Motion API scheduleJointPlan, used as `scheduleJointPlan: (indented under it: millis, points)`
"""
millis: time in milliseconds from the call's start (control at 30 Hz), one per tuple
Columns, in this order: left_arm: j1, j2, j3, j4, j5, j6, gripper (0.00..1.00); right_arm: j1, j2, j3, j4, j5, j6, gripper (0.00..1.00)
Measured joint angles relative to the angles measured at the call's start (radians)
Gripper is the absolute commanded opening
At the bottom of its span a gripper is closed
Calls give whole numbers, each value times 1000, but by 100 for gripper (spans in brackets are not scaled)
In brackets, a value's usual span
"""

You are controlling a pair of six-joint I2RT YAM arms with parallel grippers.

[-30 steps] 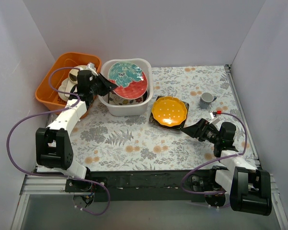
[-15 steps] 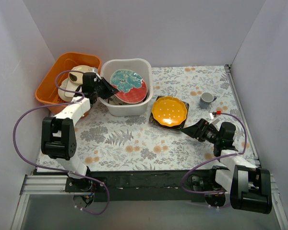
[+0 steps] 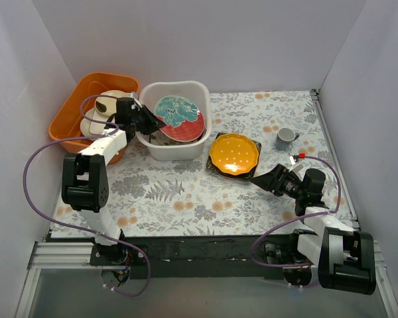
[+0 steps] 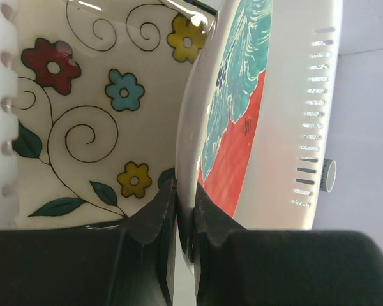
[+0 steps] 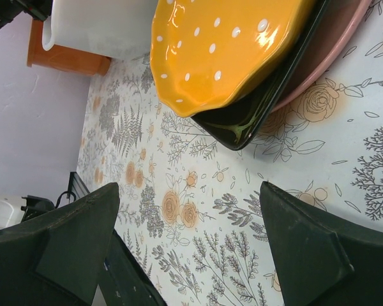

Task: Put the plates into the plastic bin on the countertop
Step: Place the plate in the plastic bin.

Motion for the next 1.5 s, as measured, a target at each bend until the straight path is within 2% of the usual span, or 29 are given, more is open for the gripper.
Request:
scheduleJointPlan:
  millis: [133,400,433,700,867,1067,1200,1500]
  points:
    - [6,55,35,-24,13,5,0,0,0,0,0,0,-2,97]
    - [8,71,84,-80,15,29,0,0,2,0,0,0,-7,97]
    - [8,71,86,-83,13,30,4,0,3,0,0,0,-8,97]
    - [8,72,107,-113,2,40,16,0,6,0,-1,0,-16,97]
    - [5,73,131,-137,-22,60,34,0,6,0,-2,0,-20,96]
    - [6,75,144,-165,-47,82,35,0,10,0,-4,-1,-21,96]
    - [5,108,164,-187,-56,93,42,0,11,0,-9,-4,-23,96]
    - [-7,156,218,-224,-42,122,48,0,11,1,-11,-5,-25,96]
